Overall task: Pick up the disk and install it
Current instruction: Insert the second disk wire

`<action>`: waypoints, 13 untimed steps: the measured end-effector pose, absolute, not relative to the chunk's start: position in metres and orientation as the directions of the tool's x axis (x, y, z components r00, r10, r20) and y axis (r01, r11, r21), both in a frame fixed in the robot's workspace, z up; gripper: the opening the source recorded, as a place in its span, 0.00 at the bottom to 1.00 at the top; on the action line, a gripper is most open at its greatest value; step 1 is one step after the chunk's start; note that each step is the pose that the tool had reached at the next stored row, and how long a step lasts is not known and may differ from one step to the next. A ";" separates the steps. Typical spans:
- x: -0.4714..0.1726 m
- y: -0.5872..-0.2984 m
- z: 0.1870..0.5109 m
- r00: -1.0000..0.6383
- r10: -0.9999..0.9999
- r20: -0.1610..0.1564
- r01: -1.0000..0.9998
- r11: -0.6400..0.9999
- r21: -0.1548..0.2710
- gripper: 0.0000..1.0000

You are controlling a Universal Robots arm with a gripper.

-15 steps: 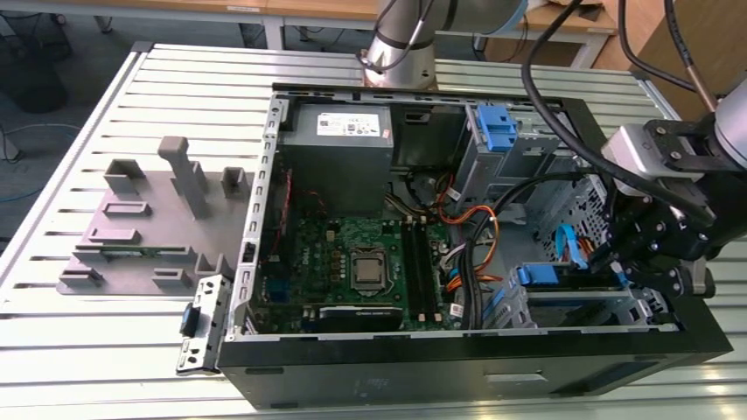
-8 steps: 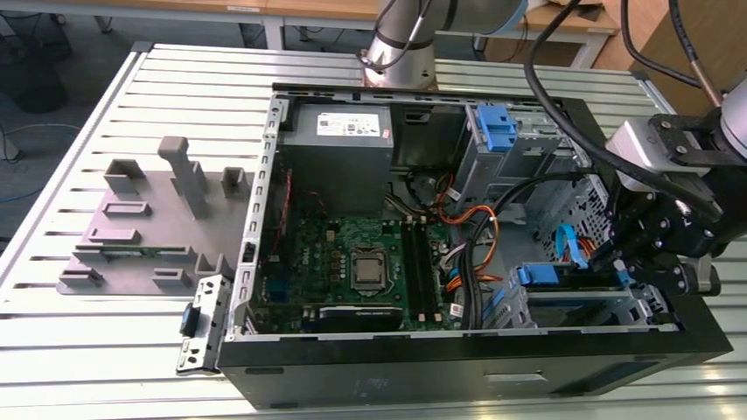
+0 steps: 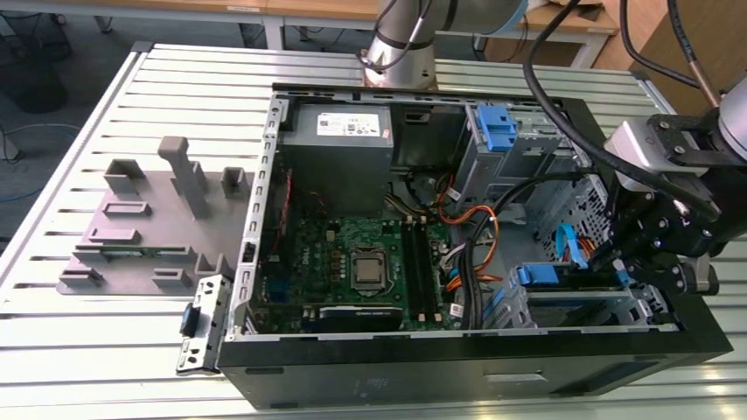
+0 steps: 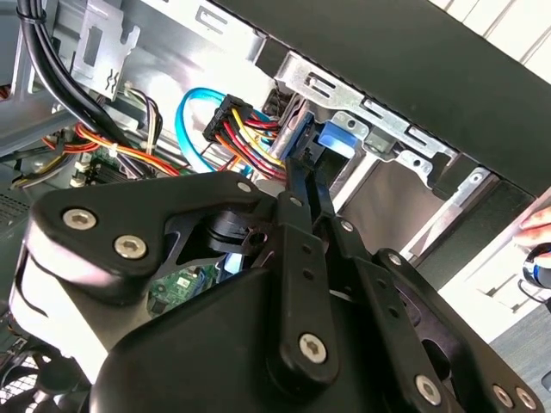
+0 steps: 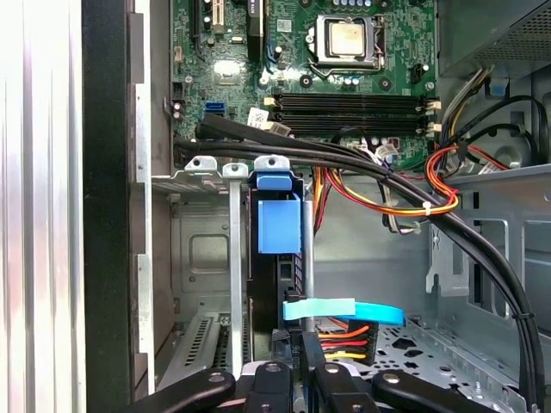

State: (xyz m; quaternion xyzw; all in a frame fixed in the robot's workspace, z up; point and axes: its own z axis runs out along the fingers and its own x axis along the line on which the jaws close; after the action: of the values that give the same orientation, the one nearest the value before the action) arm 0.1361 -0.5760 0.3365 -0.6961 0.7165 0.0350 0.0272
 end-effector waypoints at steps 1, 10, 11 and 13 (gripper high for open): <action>0.136 -0.576 0.336 -0.029 -0.996 -0.088 -1.000 0.028 0.012 0.17; 0.136 -0.574 0.335 -0.029 -0.996 -0.086 -1.000 0.028 0.012 0.17; 0.136 -0.574 0.335 -0.029 -0.996 -0.084 -1.000 0.028 0.012 0.17; 0.136 -0.574 0.334 -0.029 -0.996 -0.083 -1.000 0.028 0.012 0.17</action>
State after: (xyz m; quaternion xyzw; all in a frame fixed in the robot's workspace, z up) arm 0.1361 -0.5744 0.3340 -0.6962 0.7166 0.0333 0.0255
